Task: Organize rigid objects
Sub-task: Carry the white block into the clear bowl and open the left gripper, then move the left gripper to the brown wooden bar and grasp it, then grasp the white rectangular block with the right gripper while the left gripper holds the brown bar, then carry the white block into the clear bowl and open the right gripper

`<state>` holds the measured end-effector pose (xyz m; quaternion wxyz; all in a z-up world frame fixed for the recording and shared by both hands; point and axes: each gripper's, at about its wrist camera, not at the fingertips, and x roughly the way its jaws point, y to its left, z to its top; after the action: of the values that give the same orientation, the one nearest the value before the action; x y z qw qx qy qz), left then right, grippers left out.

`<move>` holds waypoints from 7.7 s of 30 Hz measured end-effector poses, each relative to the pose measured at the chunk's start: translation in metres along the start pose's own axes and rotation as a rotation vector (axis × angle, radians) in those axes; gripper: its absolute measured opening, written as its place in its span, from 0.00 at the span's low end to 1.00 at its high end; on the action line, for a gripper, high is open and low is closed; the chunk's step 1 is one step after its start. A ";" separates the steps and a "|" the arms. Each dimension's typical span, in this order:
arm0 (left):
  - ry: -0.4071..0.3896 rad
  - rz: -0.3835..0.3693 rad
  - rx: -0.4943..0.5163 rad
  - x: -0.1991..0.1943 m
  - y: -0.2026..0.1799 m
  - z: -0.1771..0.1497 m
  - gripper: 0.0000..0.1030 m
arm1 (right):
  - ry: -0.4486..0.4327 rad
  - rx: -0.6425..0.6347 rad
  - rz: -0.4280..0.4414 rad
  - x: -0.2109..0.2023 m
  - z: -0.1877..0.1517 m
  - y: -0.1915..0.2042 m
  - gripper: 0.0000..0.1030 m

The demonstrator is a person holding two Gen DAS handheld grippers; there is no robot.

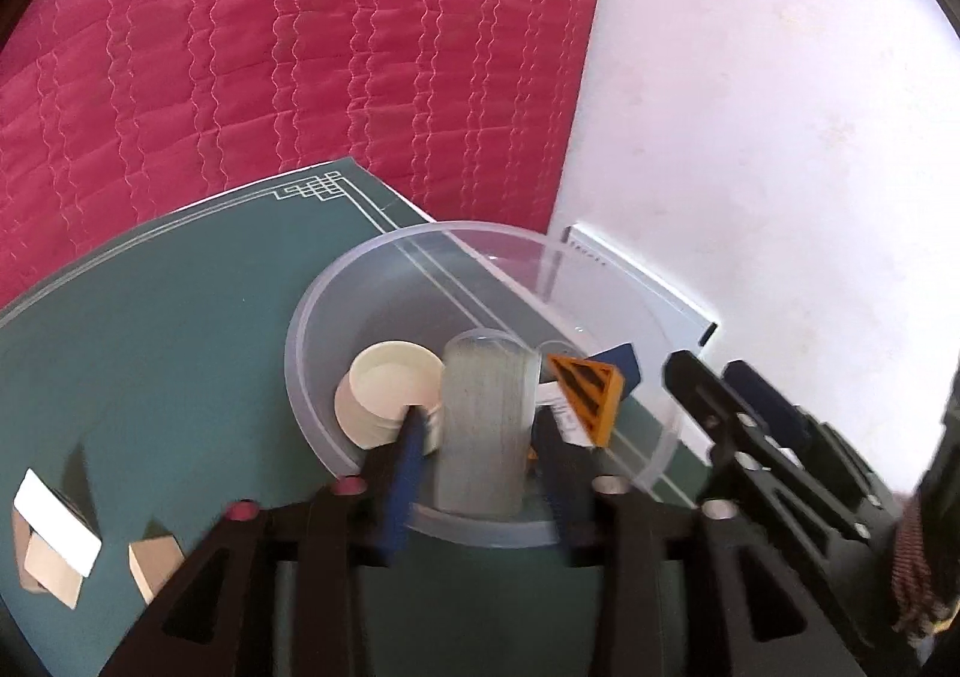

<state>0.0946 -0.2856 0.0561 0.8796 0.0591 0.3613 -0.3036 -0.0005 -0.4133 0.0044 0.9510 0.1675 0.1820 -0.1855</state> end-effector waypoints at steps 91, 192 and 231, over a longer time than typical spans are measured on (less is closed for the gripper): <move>0.063 0.500 -0.369 -0.071 0.215 -0.093 0.28 | -0.088 -0.295 0.024 -0.023 -0.014 0.061 0.54; -0.027 0.480 -0.580 -0.106 0.258 -0.114 0.28 | 0.453 -0.565 0.574 0.071 -0.073 0.308 0.31; -0.085 0.395 -0.494 -0.112 0.225 -0.100 0.28 | 0.244 -0.101 0.289 0.036 0.036 0.103 0.30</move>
<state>0.1023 -0.0162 0.0325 0.9237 -0.1001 0.3684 -0.0320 0.0840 -0.3473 0.0471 0.9459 0.1653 0.2789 -0.0162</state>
